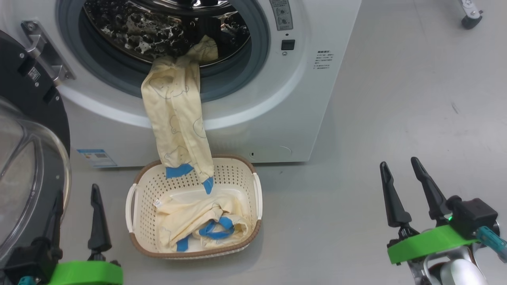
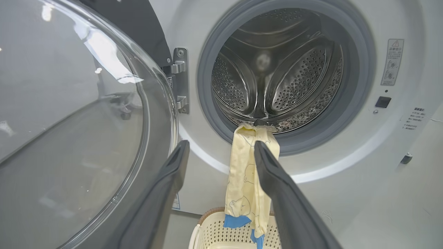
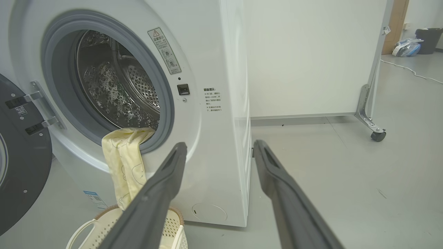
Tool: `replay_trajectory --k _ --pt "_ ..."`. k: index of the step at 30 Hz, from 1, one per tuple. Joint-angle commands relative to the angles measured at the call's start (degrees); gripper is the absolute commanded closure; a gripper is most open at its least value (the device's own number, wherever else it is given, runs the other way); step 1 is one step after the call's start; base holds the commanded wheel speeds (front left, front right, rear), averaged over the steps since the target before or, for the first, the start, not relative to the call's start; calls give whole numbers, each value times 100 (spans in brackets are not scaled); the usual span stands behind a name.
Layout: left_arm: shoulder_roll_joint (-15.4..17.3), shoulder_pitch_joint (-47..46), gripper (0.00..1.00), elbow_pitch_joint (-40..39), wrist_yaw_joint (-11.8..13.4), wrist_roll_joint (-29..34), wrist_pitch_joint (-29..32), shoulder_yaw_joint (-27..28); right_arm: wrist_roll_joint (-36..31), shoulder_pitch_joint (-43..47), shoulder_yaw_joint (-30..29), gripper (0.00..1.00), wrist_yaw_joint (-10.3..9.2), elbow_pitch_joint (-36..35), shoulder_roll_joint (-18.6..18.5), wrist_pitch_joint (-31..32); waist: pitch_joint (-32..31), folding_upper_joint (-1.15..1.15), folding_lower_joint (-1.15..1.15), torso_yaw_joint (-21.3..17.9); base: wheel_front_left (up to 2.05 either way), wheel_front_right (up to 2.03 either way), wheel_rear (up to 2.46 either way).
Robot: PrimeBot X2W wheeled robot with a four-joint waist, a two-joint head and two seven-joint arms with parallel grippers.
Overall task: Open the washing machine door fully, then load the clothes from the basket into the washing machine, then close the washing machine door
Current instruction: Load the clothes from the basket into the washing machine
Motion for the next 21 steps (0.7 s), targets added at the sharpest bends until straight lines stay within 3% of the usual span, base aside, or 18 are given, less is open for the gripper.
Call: replay_trajectory --k 1,13,21 --pt "122 -84 0 -214 66 60 -71 278 -47 -87 133 0 20 -172 -104 -36 8 0 1 -6 0 0 0" --pt "-100 337 0 -278 5 173 -81 485 -34 -136 104 0 20 -148 -94 -36 69 0 1 -37 0 0 0" --pt "-193 -249 0 -64 -217 80 -81 448 -3 -297 112 0 20 -220 -104 -36 381 0 1 -81 0 0 0"
